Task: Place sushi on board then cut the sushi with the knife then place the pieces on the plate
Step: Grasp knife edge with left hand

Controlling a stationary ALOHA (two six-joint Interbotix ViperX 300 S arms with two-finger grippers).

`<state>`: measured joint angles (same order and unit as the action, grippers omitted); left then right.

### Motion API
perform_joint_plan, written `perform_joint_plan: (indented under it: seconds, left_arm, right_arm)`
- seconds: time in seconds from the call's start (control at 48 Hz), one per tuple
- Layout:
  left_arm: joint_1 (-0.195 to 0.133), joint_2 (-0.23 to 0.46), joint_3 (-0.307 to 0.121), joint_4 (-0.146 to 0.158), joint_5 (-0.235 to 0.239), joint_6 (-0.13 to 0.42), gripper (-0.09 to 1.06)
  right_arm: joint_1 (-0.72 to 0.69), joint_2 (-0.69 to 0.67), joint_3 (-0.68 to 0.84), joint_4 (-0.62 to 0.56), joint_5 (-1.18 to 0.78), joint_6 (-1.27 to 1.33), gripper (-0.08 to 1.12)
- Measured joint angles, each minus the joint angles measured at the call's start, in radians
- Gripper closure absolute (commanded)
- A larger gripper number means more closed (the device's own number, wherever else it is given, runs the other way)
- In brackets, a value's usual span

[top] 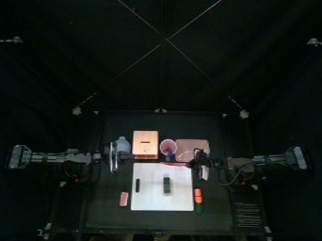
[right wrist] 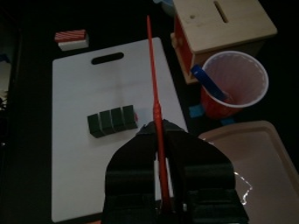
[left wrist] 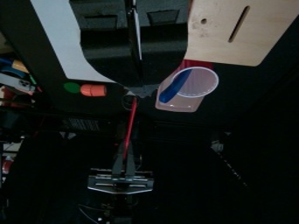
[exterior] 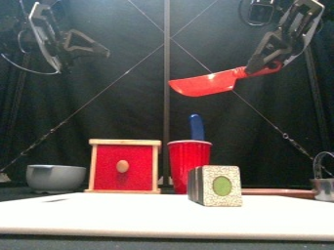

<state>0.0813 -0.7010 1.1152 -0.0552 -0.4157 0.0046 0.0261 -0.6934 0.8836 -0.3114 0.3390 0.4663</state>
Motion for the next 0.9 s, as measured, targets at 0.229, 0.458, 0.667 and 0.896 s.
perform_joint_plan:
  seconds: [0.229, 0.458, 0.667, 0.896]
  left_arm:
    - [-0.067, 0.087, -0.106, 0.0, 0.092, 0.003, 0.33]
    - [-0.075, 0.135, -0.152, 0.014, 0.206, 0.006, -0.04]
    - [-0.078, 0.195, -0.198, 0.08, 0.242, 0.008, -0.06]
    - [-0.078, 0.301, -0.255, 0.109, 0.284, 0.006, -0.06]
  right_arm:
    - [0.003, 0.044, 0.029, -0.002, -0.104, 0.0, 0.78]
    - [0.005, 0.12, 0.035, -0.003, -0.167, -0.003, 0.78]
    - [0.005, 0.167, 0.034, -0.008, -0.198, -0.003, 0.78]
    - [0.0, 0.186, 0.02, -0.012, -0.218, -0.002, 0.78]
